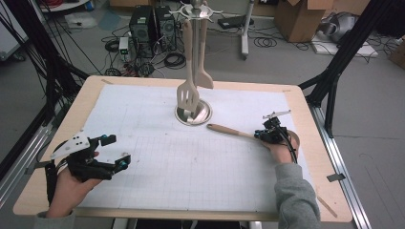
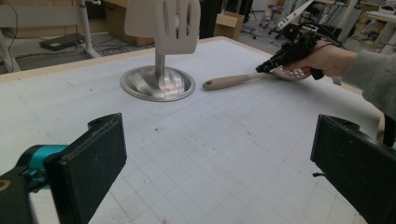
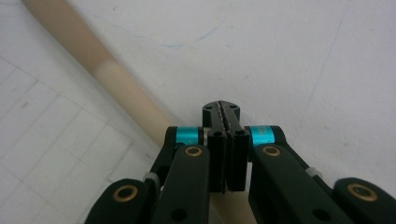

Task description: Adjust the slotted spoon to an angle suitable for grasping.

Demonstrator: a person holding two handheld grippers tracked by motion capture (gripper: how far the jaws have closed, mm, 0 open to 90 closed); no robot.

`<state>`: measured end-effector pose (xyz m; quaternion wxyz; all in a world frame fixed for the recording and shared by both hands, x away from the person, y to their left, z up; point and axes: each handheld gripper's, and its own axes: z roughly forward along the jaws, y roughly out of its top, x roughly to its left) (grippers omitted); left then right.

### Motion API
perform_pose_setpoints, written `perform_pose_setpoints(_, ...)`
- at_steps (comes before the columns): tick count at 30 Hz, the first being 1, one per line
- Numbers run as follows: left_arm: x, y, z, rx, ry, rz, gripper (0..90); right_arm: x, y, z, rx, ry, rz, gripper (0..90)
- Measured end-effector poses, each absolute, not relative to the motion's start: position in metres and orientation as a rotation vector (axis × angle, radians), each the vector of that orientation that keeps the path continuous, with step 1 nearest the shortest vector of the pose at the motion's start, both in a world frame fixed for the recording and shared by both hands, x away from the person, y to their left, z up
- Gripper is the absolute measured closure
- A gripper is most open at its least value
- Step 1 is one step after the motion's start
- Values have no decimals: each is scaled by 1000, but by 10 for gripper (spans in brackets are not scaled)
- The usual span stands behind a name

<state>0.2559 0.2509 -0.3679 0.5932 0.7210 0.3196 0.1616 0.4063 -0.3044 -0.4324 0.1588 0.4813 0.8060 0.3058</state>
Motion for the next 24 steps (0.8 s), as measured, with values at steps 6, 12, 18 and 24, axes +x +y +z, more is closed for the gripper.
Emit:
perform_pose_setpoints(6, 259, 251, -369, 1681, 747, 373, 39, 396, -305, -432, 1337, 2305, 878, 898)
perform_pose_setpoints(12, 260, 246, -370, 1690, 741, 367, 39, 382, -307, -432, 1345, 2321, 862, 898)
perform_pose_setpoints(18, 261, 244, -369, 1689, 732, 364, 39, 357, -312, -430, 1332, 2353, 827, 898)
perform_pose_setpoints(24, 263, 241, -370, 1695, 733, 362, 39, 327, -321, -429, 1268, 2378, 818, 898)
